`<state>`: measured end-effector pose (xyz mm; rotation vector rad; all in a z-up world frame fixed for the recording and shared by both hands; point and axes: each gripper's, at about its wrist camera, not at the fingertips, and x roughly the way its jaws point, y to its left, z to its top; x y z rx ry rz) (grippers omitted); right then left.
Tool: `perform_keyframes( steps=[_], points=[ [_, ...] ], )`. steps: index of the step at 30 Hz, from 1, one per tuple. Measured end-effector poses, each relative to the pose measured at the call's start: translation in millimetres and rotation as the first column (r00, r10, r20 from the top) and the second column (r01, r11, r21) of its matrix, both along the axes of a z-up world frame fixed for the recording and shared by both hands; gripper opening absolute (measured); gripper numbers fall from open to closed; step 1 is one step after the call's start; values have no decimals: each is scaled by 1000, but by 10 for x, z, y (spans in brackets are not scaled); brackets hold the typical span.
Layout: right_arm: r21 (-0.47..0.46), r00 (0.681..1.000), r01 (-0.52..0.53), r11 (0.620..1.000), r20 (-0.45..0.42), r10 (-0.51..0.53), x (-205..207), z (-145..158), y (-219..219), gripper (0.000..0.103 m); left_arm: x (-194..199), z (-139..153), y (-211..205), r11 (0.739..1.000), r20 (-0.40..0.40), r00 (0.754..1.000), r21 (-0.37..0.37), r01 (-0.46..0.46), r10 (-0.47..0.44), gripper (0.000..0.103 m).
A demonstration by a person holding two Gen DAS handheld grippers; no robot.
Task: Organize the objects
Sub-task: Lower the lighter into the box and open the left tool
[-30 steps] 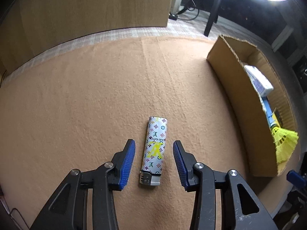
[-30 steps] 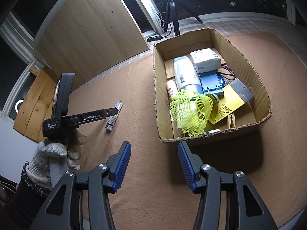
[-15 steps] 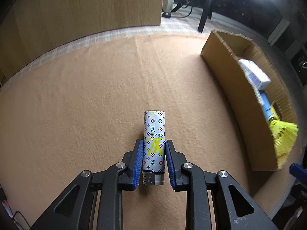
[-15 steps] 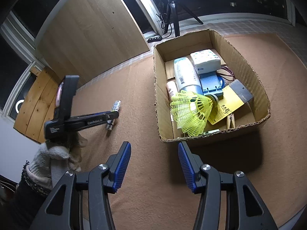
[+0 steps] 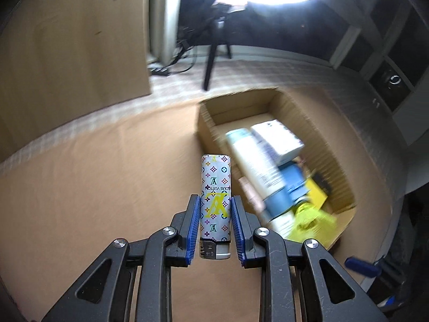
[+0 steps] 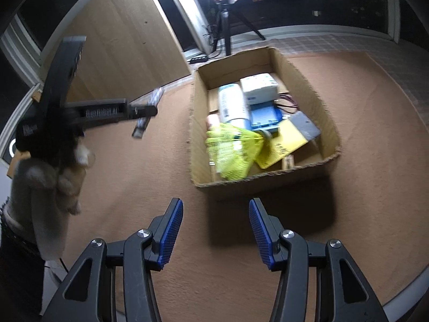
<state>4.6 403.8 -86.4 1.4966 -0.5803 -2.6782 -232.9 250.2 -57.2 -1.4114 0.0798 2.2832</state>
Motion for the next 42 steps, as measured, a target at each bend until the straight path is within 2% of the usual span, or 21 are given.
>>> perform_keyframes(
  steps=[3, 8, 14, 21, 22, 23, 24, 26, 34, 42],
  points=[
    [8, 1000, 23, 1000, 8, -23, 64, -9, 101, 48, -71, 40, 249, 1000, 3, 1000, 5, 19, -19, 25],
    [9, 998, 60, 998, 19, -60, 199, -39, 283, 48, -272, -60, 606, 999, 24, 999, -8, 37, -37, 25],
    [11, 994, 101, 995, 26, -102, 327, -57, 475, 47, -414, -248, 838, 999, 57, 998, -27, 37, -36, 25],
    [2, 992, 121, 993, 33, -121, 374, -92, 591, 47, -447, -318, 952, 998, 62, 997, -39, 42, -39, 25],
    [3, 992, 119, 993, 34, -119, 375, -91, 587, 47, -448, -318, 957, 998, 63, 997, -36, 45, -43, 26],
    [2, 993, 116, 993, 34, -116, 374, -93, 584, 47, -445, -316, 961, 998, 64, 997, -34, 47, -45, 34],
    [3, 993, 114, 993, 35, -114, 371, -94, 579, 48, -441, -308, 962, 998, 65, 997, -33, 48, -45, 49],
    [3, 993, 111, 994, 37, -111, 351, -98, 574, 48, -421, -279, 949, 998, 53, 997, -29, 50, -48, 57],
    [4, 995, 88, 996, 37, -88, 300, -96, 471, 49, -307, -186, 730, 999, 42, 999, -35, 33, -31, 57],
    [14, 999, 37, 999, 24, -38, 160, -21, 196, 54, -67, -68, 182, 999, 33, 999, -34, -22, 23, 57]
  ],
)
